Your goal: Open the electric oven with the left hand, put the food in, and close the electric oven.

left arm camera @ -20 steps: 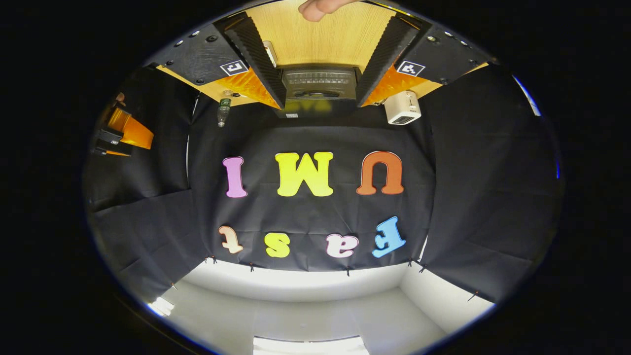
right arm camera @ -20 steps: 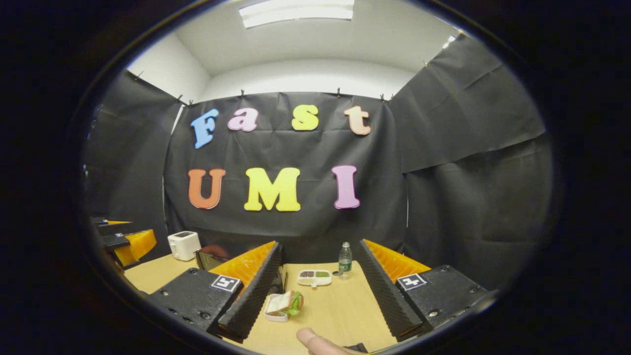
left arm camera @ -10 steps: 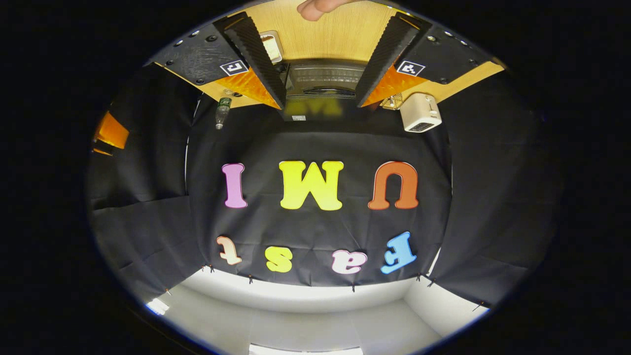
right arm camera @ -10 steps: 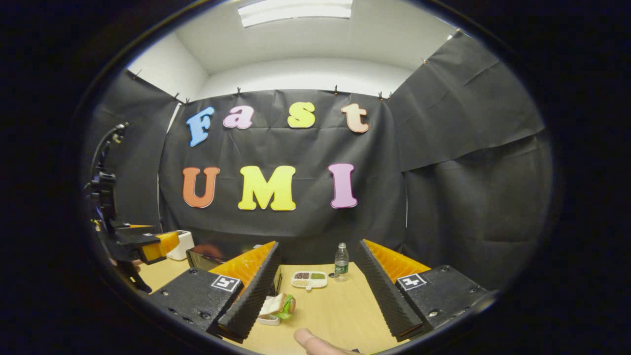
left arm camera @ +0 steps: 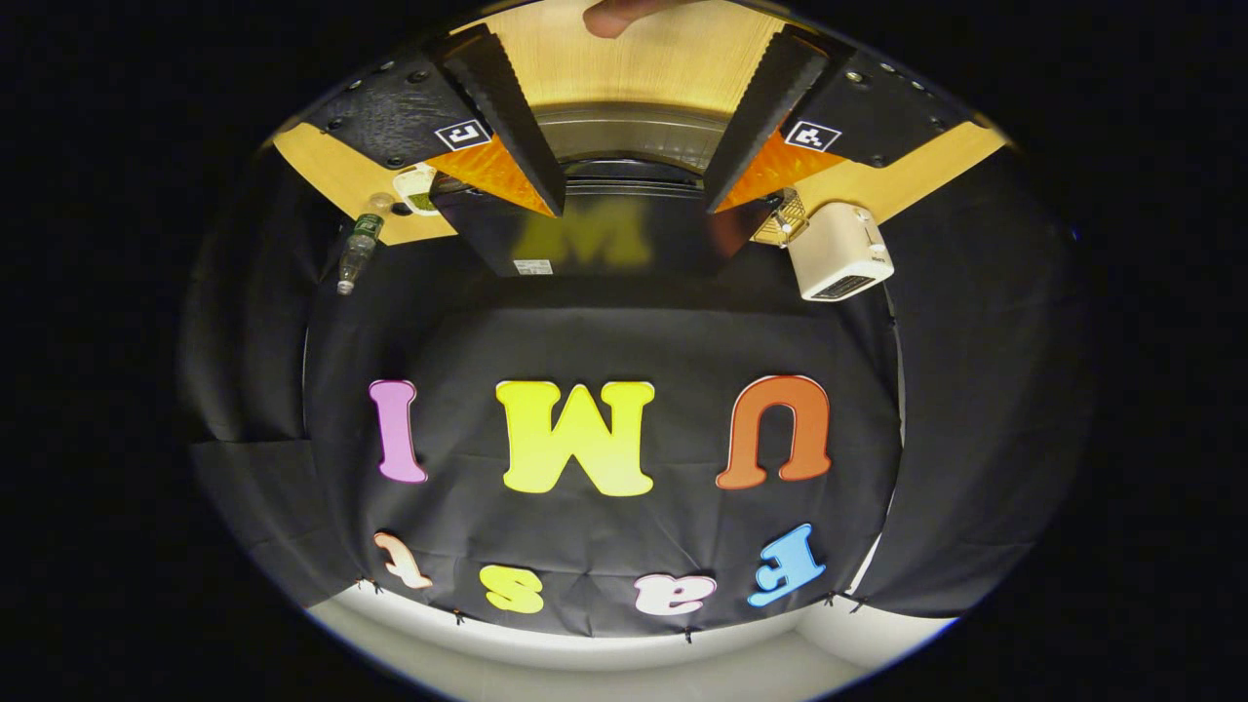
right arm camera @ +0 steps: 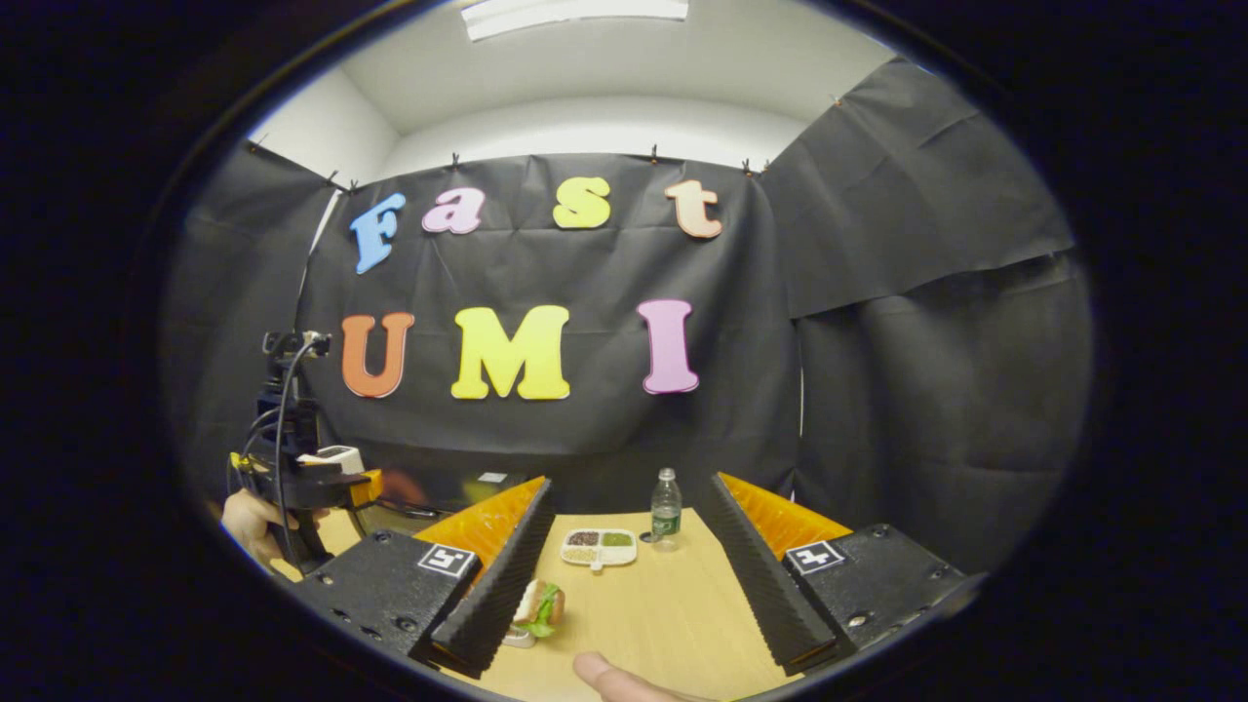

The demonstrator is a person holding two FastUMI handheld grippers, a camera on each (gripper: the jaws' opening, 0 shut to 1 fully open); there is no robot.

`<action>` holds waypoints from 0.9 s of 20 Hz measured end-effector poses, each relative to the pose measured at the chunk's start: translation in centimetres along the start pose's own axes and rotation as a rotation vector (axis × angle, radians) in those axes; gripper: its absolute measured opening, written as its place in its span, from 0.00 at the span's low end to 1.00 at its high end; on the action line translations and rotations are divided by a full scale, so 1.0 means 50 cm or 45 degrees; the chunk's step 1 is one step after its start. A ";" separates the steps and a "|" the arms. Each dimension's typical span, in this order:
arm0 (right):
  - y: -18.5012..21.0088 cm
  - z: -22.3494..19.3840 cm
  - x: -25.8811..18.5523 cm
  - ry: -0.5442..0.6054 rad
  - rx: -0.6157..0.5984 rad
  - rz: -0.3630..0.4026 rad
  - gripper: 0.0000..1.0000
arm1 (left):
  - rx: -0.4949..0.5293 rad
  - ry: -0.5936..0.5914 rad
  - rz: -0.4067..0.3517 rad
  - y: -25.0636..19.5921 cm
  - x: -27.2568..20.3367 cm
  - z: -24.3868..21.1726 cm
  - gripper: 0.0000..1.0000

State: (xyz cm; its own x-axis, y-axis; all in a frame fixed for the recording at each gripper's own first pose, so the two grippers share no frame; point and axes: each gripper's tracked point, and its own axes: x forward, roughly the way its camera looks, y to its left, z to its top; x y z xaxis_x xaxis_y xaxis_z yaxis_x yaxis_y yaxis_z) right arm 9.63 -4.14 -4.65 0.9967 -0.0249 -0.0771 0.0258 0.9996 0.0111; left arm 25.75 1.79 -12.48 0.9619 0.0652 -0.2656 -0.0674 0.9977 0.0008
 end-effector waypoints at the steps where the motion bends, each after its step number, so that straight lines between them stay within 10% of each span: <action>1: -0.003 -0.002 0.005 0.012 -0.004 -0.002 0.96 | 0.008 0.022 0.002 0.003 0.021 -0.013 0.93; 9: -0.039 0.019 0.022 0.008 -0.072 -0.045 1.00 | 0.072 0.151 -0.019 -0.015 0.123 -0.081 0.84; 18: -0.072 0.011 0.012 0.007 -0.044 -0.052 0.96 | 0.013 0.226 -0.030 -0.019 0.127 -0.103 0.96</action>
State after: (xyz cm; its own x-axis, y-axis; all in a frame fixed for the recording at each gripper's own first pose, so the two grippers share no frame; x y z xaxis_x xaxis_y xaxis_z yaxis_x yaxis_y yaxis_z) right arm 10.16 -7.78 -4.18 0.9944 -0.0655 -0.0826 0.0634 0.9976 -0.0268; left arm 30.56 1.16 -19.11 0.9012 0.0389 -0.4317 -0.0421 0.9991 0.0022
